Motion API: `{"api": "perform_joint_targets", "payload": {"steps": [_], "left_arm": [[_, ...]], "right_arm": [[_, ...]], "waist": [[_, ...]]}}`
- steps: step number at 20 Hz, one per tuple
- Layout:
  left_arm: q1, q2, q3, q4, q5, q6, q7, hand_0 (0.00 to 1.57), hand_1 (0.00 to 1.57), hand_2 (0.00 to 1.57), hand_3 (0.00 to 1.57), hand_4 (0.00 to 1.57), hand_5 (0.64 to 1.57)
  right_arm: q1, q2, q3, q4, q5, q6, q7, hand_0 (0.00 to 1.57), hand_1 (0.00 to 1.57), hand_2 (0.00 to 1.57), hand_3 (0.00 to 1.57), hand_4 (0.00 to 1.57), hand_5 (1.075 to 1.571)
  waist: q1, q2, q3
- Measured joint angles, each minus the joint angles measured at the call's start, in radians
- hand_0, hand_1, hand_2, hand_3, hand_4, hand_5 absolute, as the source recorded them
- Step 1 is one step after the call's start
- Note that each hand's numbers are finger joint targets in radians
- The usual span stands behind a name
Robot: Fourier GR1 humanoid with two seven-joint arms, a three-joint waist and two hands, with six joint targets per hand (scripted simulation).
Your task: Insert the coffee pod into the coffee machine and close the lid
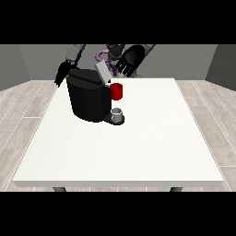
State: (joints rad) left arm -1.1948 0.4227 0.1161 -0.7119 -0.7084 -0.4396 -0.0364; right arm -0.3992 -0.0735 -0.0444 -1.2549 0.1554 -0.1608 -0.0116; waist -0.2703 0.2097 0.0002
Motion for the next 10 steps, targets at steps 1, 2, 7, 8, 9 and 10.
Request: {"api": "perform_joint_targets", "payload": {"steps": [1,2,7,8,9,10], "left_arm": [[0.000,0.000,0.002,0.005,0.000,0.004,-0.005,1.29,1.29,1.32,1.26,0.48,1.571],[-0.013,0.002,0.004,0.008,-0.002,0.006,-0.002,1.26,1.26,1.30,1.24,0.49,1.571],[-0.041,0.007,0.003,0.024,-0.012,0.009,-0.002,1.19,1.19,1.26,1.22,0.46,1.571],[-0.036,-0.001,0.000,0.029,-0.014,0.009,-0.002,1.17,1.17,1.24,1.22,0.46,1.571],[-0.038,0.001,0.000,0.030,-0.016,0.013,-0.009,1.19,1.19,1.26,1.23,0.47,1.571],[-0.045,-0.001,-0.002,0.032,-0.018,0.010,-0.006,1.20,1.20,1.26,1.23,0.46,1.571]], "right_arm": [[-0.002,-0.001,0.002,-0.008,0.003,-0.002,0.007,0.00,0.00,0.00,0.00,0.15,1.571],[-0.013,-0.003,-0.002,-0.008,0.002,-0.003,0.006,0.00,0.00,0.00,0.00,0.12,1.571],[-0.034,-0.005,-0.005,-0.007,0.003,-0.006,0.013,0.00,0.00,0.00,0.00,0.00,1.571],[-0.028,0.001,0.001,-0.008,0.008,-0.010,0.018,0.00,0.00,0.00,0.00,0.16,1.571],[-0.029,0.002,0.001,-0.009,0.009,-0.012,0.016,0.00,0.00,0.00,0.00,0.19,1.571],[-0.037,0.001,-0.002,-0.005,0.009,-0.014,0.020,0.00,0.00,0.00,0.00,0.22,1.571]], "waist": [[-0.006,0.004,0.0001],[-0.009,0.018,0.0000],[-0.021,0.050,0.0001],[-0.021,0.045,0.0000],[-0.022,0.054,0.0000],[-0.020,0.058,0.0000]]}}
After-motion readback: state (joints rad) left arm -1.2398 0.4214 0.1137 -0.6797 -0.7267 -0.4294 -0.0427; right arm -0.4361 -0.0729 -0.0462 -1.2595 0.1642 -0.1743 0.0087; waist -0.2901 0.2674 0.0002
